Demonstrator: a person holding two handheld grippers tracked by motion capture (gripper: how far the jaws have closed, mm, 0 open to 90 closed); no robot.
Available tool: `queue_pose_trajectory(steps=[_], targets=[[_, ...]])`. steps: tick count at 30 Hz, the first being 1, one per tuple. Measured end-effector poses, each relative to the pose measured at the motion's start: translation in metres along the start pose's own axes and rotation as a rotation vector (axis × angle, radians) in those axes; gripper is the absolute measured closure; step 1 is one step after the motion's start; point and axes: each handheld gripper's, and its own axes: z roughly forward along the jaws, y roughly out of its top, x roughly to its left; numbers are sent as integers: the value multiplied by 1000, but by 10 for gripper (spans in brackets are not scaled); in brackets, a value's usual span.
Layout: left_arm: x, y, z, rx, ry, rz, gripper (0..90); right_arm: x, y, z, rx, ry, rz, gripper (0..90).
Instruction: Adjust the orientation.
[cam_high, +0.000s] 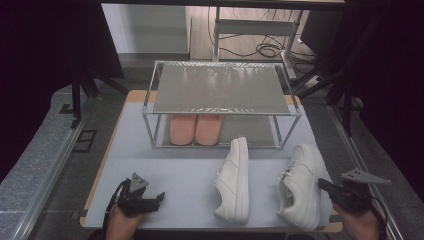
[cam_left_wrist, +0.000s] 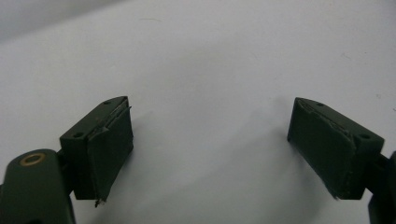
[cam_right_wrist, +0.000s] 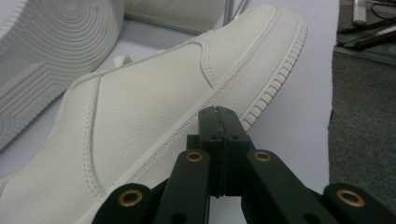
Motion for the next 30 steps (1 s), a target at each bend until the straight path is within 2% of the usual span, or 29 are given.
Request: queue_pose_trajectory(steps=[14,30], targets=[[0,0,0,-1,2,0,143,-17,-21,-4,51,-111,46,900],[0,0,0,0,3,0,144,-30,-34,1,42,-112,120,900]])
